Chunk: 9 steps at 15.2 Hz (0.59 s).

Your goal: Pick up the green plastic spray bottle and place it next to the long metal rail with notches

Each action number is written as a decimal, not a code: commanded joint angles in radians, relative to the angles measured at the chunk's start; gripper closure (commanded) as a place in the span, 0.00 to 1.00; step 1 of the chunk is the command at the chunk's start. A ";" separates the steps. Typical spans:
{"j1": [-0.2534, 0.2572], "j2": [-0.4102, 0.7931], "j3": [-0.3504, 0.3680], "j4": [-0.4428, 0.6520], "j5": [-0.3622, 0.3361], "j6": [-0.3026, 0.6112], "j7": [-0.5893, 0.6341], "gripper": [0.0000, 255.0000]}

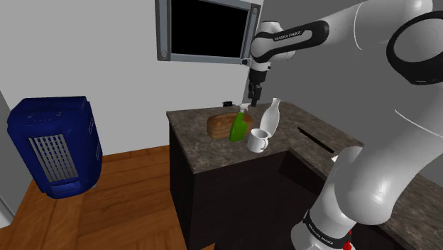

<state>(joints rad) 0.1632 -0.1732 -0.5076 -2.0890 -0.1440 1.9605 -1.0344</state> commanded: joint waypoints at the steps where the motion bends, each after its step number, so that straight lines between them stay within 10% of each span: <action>1: 0.010 0.091 -0.025 0.064 0.032 0.023 -0.116 0.00; 9: -0.001 0.283 -0.035 0.164 0.116 0.099 -0.327 0.00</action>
<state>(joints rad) 0.1624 0.1045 -0.5429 -1.9175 -0.0302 2.0461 -1.3580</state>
